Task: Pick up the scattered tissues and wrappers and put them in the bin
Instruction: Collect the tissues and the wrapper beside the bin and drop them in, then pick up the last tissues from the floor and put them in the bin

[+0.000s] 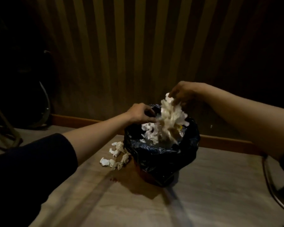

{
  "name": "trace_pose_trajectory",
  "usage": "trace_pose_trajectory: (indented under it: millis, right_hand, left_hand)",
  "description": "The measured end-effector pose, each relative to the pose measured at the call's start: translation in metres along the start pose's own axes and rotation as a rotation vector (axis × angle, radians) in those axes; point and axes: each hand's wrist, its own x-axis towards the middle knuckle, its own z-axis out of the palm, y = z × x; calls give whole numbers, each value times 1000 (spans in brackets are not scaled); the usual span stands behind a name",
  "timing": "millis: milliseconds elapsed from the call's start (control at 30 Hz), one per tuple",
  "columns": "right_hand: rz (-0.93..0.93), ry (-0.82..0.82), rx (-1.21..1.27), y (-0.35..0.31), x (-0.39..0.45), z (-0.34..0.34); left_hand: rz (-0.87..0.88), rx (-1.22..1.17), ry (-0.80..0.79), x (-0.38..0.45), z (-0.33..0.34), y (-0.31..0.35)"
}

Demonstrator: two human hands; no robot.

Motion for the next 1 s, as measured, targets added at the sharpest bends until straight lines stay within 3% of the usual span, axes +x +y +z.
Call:
trace_pose_trajectory:
  millis: [233,533,700,900,1000]
  right_hand:
    - [-55,-23,-5,-19,2,13]
    - [-282,-70,-211,-89,21,76]
    - [-417,-81,-426,-130,25,134]
    - [-539,-83,-393,-154,27,232]
    - [-484,-148,-395,-146,39,292]
  left_hand:
    - [-202,-87,124,-15,-15,-50]
    - [-474,-51,96,-72,-8,-135]
    - [-564,38,42,-96,17,-175]
    - [-585,151,-82,-121,49,-215]
    - [-541,220,-155,-132,71,-243]
